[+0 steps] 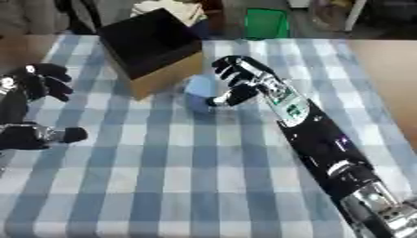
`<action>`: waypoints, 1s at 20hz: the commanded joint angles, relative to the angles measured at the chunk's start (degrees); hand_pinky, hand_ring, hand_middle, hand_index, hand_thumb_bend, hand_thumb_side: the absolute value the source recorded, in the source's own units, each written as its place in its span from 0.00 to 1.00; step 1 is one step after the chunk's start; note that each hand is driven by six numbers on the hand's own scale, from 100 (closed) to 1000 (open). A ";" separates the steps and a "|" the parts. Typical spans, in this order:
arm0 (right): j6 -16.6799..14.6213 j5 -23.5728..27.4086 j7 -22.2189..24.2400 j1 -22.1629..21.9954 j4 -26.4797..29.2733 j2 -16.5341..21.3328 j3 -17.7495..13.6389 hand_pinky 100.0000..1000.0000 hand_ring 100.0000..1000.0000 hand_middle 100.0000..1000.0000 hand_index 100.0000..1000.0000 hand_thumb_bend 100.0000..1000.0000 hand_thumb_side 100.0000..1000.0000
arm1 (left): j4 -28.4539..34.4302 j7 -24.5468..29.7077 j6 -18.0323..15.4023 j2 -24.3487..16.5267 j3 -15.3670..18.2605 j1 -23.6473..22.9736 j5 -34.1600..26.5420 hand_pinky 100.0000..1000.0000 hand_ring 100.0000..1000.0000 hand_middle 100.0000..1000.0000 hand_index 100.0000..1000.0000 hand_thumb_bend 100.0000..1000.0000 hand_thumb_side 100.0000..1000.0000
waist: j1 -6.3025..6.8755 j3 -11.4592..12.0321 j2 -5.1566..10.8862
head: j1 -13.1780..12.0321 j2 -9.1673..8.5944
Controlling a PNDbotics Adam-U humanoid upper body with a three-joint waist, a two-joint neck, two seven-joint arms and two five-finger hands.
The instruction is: Pick up objects on the table and place them in the box.
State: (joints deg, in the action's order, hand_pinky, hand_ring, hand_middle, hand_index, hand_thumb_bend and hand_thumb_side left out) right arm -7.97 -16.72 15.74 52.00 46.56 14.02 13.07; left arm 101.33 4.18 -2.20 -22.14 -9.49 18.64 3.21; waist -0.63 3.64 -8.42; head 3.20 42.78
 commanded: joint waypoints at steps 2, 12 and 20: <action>-0.38 -0.88 0.14 1.64 0.12 0.27 -0.48 0.64 0.75 0.71 0.83 0.57 0.04 | 0.55 0.22 -0.04 -0.54 0.05 0.93 -0.20 0.53 0.56 0.58 0.72 0.98 0.17 | 0.20 0.24 1.10 | 0.21 0.21; -0.80 -3.36 0.15 1.86 -1.66 -0.78 -0.75 0.64 0.75 0.71 0.83 0.57 0.03 | 0.65 0.49 -0.05 -0.39 -0.19 1.36 -0.32 0.53 0.56 0.58 0.72 0.98 0.17 | 0.27 1.12 1.03 | 0.80 0.12; -1.34 -7.16 -1.33 1.95 -2.75 -1.47 -0.98 0.64 0.74 0.69 0.81 0.58 0.02 | 0.74 0.64 -0.05 -0.31 -0.29 1.63 -0.39 0.53 0.56 0.58 0.72 0.98 0.17 | 0.29 1.68 0.85 | 1.10 0.08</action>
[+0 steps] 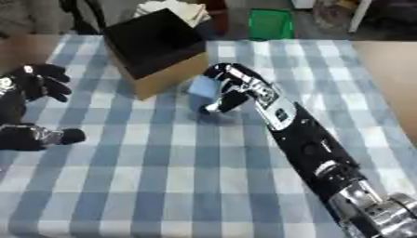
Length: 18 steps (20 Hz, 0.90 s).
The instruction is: Pick up objects on the table and place them in the box.
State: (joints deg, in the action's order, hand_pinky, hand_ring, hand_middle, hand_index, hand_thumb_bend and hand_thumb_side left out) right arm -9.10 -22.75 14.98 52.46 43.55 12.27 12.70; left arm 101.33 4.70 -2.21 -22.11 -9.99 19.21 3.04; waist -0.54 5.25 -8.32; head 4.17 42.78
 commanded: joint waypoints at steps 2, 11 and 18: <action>0.11 -1.80 -1.13 1.56 0.09 0.43 -0.48 0.63 0.71 0.63 0.74 0.60 0.00 | 0.75 0.15 -0.05 -0.31 0.17 1.12 -0.23 0.53 0.56 0.58 0.72 0.98 0.17 | 0.18 0.14 0.65 | 0.17 0.08; 3.67 -8.90 -7.36 1.55 1.41 0.10 -0.43 0.56 0.56 0.37 0.49 0.55 0.00 | 0.67 0.19 -0.06 -0.20 0.16 1.12 -0.25 0.53 0.57 0.58 0.72 0.98 0.17 | 0.32 0.15 0.45 | 0.24 0.10; 5.66 -9.18 -13.90 1.77 3.38 0.63 -0.20 0.53 0.51 0.29 0.41 0.47 0.00 | 0.62 0.11 -0.08 -0.27 0.24 0.95 -0.23 0.53 0.57 0.58 0.72 0.98 0.17 | 0.25 -0.06 0.51 | 0.10 0.04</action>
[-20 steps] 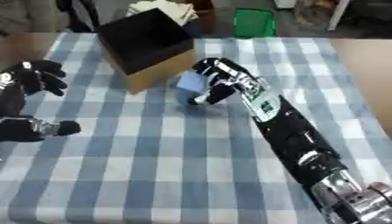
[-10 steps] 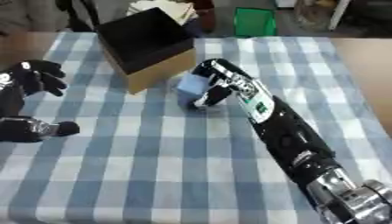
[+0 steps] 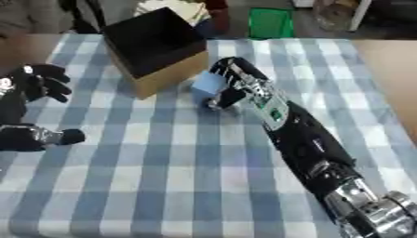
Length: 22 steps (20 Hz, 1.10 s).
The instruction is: Pick up objects on the table and place them in the box.
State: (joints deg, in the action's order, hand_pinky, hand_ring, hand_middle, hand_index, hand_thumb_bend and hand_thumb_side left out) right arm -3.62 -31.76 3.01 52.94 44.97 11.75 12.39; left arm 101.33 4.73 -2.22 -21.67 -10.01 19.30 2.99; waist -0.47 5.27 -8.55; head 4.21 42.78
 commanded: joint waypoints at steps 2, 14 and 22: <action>0.00 0.65 -2.29 1.55 3.27 1.68 0.80 0.53 0.51 0.29 0.41 0.47 0.00 | 0.64 0.05 -0.09 -0.77 0.29 0.75 -0.14 0.53 0.57 0.58 0.72 0.98 0.17 | 0.10 -0.14 0.75 | -0.01 -0.01; 1.35 7.10 0.93 4.39 14.39 7.10 2.91 0.54 0.52 0.30 0.42 0.49 0.00 | 0.79 1.22 -0.38 0.02 -0.97 1.31 -0.14 0.53 0.57 0.58 0.71 0.98 0.17 | -0.98 1.98 0.55 | 1.39 -1.47; 2.09 7.72 1.23 6.86 15.51 10.10 1.04 0.54 0.53 0.31 0.43 0.50 0.00 | 1.56 3.06 -0.98 2.45 -2.71 4.43 -0.23 0.53 0.57 0.58 0.72 0.98 0.15 | -2.55 7.30 -0.72 | 3.75 -4.06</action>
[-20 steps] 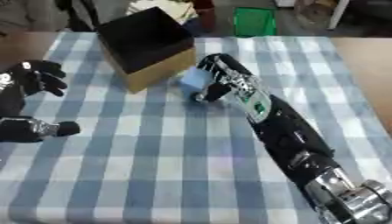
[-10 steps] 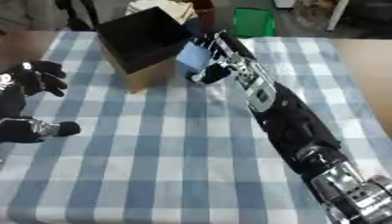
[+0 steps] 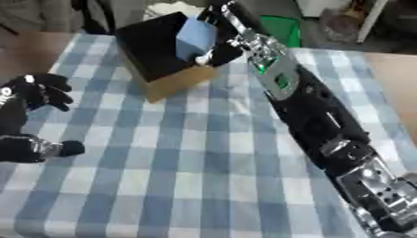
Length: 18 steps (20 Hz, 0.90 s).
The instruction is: Pick up objects on the table and place them in the box.
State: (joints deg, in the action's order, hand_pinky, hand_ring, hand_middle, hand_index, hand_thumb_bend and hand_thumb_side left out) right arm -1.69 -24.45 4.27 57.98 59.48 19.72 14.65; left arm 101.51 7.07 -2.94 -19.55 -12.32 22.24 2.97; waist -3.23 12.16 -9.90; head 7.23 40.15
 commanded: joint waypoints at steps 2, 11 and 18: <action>-0.07 0.29 -0.01 2.42 0.31 2.57 -1.96 0.55 0.53 0.32 0.44 0.49 0.00 | 1.72 1.32 -0.45 1.05 -0.90 2.65 -0.19 0.53 0.57 0.58 0.72 0.98 0.15 | -0.14 1.85 -0.05 | 1.52 -2.41; -2.94 -3.12 -0.96 4.54 -6.38 3.66 -5.64 0.57 0.56 0.37 0.50 0.49 0.00 | 2.94 4.15 -0.98 3.53 -3.36 8.06 -0.65 0.53 0.57 0.58 0.72 0.98 0.14 | -2.00 7.86 -3.23 | 6.63 -7.35; -5.25 -6.37 -2.33 5.31 -10.10 2.02 -6.60 0.60 0.65 0.53 0.68 0.55 0.00 | 3.27 4.87 -0.97 3.98 -3.76 8.73 -1.08 0.53 0.57 0.58 0.72 0.98 0.15 | -1.82 8.90 -4.41 | 7.04 -7.52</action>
State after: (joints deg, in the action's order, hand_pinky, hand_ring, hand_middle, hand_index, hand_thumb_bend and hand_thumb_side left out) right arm -6.45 -29.82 1.99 62.12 49.68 21.30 8.43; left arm 103.49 11.68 -3.85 -15.59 -16.01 29.89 2.40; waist -5.57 21.04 -15.19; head 14.20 33.20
